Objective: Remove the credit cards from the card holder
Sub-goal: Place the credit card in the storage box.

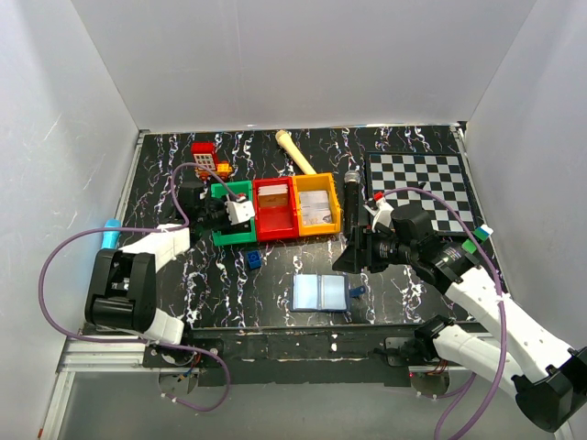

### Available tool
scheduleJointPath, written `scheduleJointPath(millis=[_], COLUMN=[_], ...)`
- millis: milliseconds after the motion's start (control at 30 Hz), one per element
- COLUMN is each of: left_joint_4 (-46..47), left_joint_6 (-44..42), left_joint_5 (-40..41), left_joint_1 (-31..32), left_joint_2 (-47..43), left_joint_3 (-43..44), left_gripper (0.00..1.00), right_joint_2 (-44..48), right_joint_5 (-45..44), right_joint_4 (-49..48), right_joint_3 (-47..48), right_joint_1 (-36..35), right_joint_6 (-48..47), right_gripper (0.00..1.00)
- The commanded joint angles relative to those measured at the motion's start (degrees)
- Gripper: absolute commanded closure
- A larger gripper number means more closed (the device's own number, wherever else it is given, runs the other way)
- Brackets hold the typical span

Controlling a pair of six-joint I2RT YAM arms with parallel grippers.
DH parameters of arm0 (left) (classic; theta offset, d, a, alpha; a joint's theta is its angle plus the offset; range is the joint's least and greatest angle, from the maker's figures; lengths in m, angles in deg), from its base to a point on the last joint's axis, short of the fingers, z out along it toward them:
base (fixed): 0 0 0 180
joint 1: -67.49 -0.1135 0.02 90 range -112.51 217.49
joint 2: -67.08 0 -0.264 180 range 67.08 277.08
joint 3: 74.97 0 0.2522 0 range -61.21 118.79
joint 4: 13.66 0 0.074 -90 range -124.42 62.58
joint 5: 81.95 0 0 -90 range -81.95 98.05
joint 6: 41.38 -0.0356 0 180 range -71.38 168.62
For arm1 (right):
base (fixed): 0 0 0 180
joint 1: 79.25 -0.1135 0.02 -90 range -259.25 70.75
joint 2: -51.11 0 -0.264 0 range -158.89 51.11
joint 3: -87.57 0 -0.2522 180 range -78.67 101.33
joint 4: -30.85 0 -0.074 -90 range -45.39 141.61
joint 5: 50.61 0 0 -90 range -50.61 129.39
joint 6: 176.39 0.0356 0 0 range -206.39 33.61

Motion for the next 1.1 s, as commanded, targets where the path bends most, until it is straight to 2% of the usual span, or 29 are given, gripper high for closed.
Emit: scheduleJointPath(millis=[0,67,167,233,400,567,700,833,933,967,1000,1067], left_joint_4=[0.44,0.44,-0.17,-0.96,-2.90,1.65,5.27,4.75,4.13,4.04,3.95,2.12], left_joint_6=[-0.02,-0.11,-0.90,-1.60,-3.01,0.84,8.57,17.79,27.53,31.75,35.80,48.69], left_joint_5=[0.85,0.51,-0.11,-0.37,-0.55,1.64,6.38,18.40,28.33,32.98,35.37,40.30], left_joint_1=[0.67,0.76,0.85,0.85,0.85,0.85,1.98,7.69,13.22,14.98,15.95,16.93], left_joint_2=[0.24,0.33,-0.20,-0.55,-1.43,-2.75,-4.33,-5.64,-8.19,-9.33,-10.91,-14.86], left_joint_3=[2.23,2.14,2.05,2.14,2.23,3.19,7.49,13.12,13.83,13.66,13.48,12.60], left_gripper=[0.66,0.71,0.92,0.99,0.98,0.91,0.88,0.87,0.71,0.20,0.02,0.02], right_joint_2=[0.37,0.54,0.54,0.45,0.37,0.72,0.28,-0.69,-1.48,-1.65,-1.74,-1.74], right_joint_5=[0.74,0.65,0.56,0.65,1.00,0.92,0.13,-2.07,-5.84,-7.25,-9.00,-12.43], right_joint_4=[-1.66,-1.66,-1.83,-1.74,-2.10,-2.09,-2.18,-0.52,1.94,2.64,3.43,4.75], right_joint_3=[-0.39,-0.57,-0.66,-0.66,-0.83,-1.09,-0.48,1.27,2.33,2.51,2.51,2.07], right_joint_1=[-0.13,-0.13,-0.13,-0.04,-0.13,-0.13,-0.04,-0.13,-0.04,-0.13,-0.13,-0.13], right_joint_6=[-1.07,-1.07,-1.16,-1.16,-1.07,-1.07,-1.51,-3.08,-4.14,-4.14,-4.06,-3.18], right_gripper=[0.29,0.29,0.29,0.29,0.29,0.29,0.28,0.28,0.27,0.27,0.27,0.27])
